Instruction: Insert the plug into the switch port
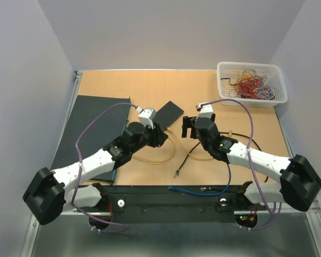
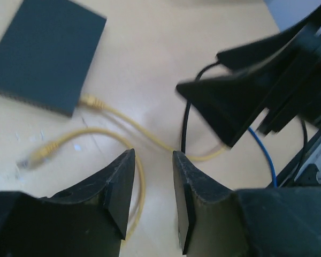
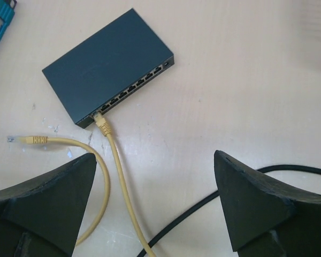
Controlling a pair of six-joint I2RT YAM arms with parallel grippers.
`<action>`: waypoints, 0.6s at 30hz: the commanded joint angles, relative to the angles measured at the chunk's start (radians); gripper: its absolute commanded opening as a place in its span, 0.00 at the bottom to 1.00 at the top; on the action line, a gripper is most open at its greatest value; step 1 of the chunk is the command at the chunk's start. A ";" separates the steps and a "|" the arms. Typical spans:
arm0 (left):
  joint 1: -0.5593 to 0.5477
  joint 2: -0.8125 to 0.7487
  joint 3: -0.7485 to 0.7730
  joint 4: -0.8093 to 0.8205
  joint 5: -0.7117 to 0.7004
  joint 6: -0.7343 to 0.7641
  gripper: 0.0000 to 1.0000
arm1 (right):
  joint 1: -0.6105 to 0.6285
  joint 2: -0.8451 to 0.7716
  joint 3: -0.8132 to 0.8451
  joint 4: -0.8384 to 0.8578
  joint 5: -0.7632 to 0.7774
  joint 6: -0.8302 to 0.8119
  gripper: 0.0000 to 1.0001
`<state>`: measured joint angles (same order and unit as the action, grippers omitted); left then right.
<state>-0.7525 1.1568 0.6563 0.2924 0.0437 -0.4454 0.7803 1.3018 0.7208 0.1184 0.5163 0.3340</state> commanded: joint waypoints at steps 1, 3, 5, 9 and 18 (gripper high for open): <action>-0.099 -0.091 -0.107 -0.051 -0.123 -0.096 0.45 | 0.004 -0.096 -0.035 -0.034 0.080 0.039 0.96; -0.168 -0.108 -0.124 -0.081 -0.145 -0.114 0.47 | 0.004 -0.111 -0.037 -0.039 0.080 0.034 0.96; -0.252 -0.117 -0.145 -0.108 -0.166 -0.144 0.47 | 0.004 -0.128 -0.038 -0.048 0.077 0.036 0.96; -0.372 -0.102 -0.173 -0.110 -0.180 -0.191 0.48 | 0.004 -0.147 -0.047 -0.049 0.077 0.034 0.96; -0.473 0.084 -0.159 -0.078 -0.200 -0.193 0.50 | 0.004 -0.180 -0.067 -0.056 0.068 0.033 0.96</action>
<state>-1.2034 1.1637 0.4866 0.1837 -0.1326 -0.6373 0.7803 1.1637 0.6701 0.0513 0.5652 0.3622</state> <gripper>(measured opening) 0.497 0.960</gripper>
